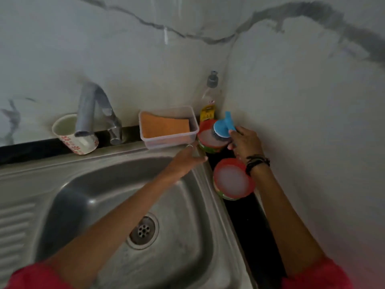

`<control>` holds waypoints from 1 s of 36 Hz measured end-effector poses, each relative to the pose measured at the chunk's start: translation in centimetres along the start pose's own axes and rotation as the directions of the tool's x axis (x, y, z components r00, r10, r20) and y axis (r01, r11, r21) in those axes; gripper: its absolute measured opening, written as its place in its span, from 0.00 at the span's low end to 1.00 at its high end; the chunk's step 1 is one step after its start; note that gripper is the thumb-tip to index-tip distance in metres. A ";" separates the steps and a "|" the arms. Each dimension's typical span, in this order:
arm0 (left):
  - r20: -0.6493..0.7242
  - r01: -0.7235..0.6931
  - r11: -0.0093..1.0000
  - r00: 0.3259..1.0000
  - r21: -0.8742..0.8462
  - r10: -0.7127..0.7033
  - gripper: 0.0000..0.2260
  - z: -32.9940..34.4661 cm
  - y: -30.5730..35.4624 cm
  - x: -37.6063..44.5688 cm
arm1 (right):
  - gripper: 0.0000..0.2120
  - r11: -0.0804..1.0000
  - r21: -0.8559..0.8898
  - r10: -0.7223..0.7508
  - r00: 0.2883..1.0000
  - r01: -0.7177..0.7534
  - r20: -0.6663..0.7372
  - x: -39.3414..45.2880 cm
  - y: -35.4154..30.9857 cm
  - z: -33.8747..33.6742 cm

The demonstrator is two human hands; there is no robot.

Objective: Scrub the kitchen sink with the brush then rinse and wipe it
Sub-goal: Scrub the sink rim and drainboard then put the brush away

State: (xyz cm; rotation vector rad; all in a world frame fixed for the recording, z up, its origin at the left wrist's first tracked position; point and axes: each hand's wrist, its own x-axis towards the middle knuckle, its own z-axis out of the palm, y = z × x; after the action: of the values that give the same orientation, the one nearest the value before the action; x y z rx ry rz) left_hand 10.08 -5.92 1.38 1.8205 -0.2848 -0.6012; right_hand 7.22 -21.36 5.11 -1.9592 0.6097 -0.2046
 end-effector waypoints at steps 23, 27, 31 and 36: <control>0.078 -0.116 0.832 0.993 0.542 0.087 0.36 0.9 -3.3 5.9 | 0.16 0.832 -0.552 0.039 0.987 0.054 0.155 7.8 2.5 3.4; 0.024 -0.006 0.935 1.000 0.354 -0.003 0.33 0.0 -2.6 2.9 | 0.18 0.853 -0.509 -0.098 0.993 0.118 0.065 5.4 2.5 2.3; -0.013 0.099 0.976 0.995 0.193 -0.099 0.24 -1.8 -3.8 -1.5 | 0.20 0.903 -0.356 -0.250 0.968 0.238 0.013 1.7 1.6 0.6; -0.110 0.195 0.957 0.978 0.214 -0.175 0.25 -4.6 -7.4 -8.8 | 0.16 0.928 -0.185 -0.315 0.947 0.322 0.070 -4.1 -1.4 -0.1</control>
State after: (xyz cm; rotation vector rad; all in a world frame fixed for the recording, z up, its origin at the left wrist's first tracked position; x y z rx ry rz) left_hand 4.43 4.46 -2.24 2.1026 -0.1246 -0.6352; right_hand 4.17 -18.87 6.90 -2.2417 0.2887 -0.3174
